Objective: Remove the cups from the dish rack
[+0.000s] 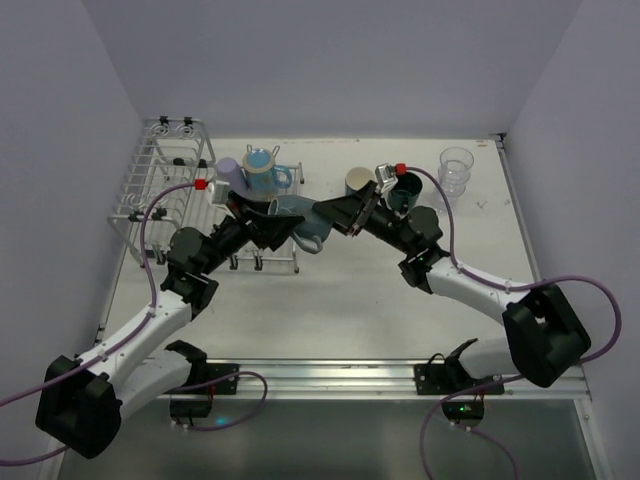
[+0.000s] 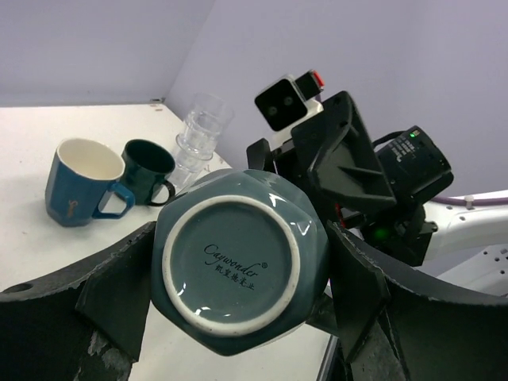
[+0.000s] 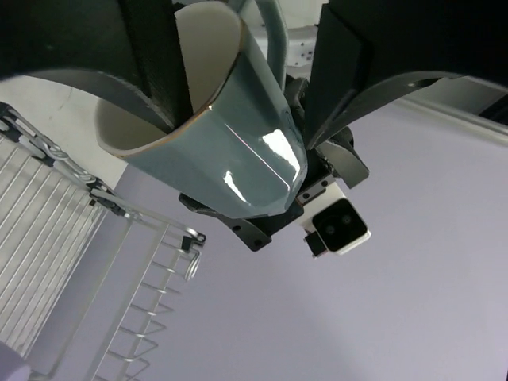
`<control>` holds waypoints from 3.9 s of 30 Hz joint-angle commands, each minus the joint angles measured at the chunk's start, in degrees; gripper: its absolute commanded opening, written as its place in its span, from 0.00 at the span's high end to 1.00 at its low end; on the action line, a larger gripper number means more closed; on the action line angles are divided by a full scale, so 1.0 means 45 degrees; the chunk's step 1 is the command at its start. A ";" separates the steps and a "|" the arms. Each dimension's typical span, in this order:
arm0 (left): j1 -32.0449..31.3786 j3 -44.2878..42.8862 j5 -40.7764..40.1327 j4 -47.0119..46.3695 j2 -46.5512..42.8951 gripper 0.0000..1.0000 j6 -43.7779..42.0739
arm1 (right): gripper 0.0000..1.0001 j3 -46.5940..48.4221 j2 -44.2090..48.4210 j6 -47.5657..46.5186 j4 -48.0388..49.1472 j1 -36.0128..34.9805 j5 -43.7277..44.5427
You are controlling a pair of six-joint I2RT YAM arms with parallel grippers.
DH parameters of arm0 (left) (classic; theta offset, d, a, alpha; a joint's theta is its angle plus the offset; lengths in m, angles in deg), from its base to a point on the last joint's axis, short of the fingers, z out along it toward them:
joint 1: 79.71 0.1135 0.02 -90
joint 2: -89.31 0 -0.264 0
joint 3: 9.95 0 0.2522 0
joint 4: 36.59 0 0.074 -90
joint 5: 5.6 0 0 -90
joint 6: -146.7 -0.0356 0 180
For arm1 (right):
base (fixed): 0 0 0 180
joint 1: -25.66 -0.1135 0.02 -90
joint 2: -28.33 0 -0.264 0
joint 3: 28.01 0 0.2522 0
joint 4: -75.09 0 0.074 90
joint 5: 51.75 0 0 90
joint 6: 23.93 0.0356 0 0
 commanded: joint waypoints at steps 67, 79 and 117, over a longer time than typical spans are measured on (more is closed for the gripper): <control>-0.0364 -0.2704 -0.4201 1.2402 -0.3386 0.00 -0.7265 | 1.00 0.6696 -0.3560 -1.4173 -1.7697 0.6167 0.8346; -0.0364 -0.3094 -0.5236 1.2441 -0.2664 0.00 -0.7051 | 0.76 0.7223 -0.4401 -1.4408 -1.8558 0.6206 0.8211; 0.0515 -1.2488 -1.3283 1.0584 1.0421 0.00 -0.3885 | 0.01 0.3453 0.3373 -1.2650 -1.3597 0.3570 0.2000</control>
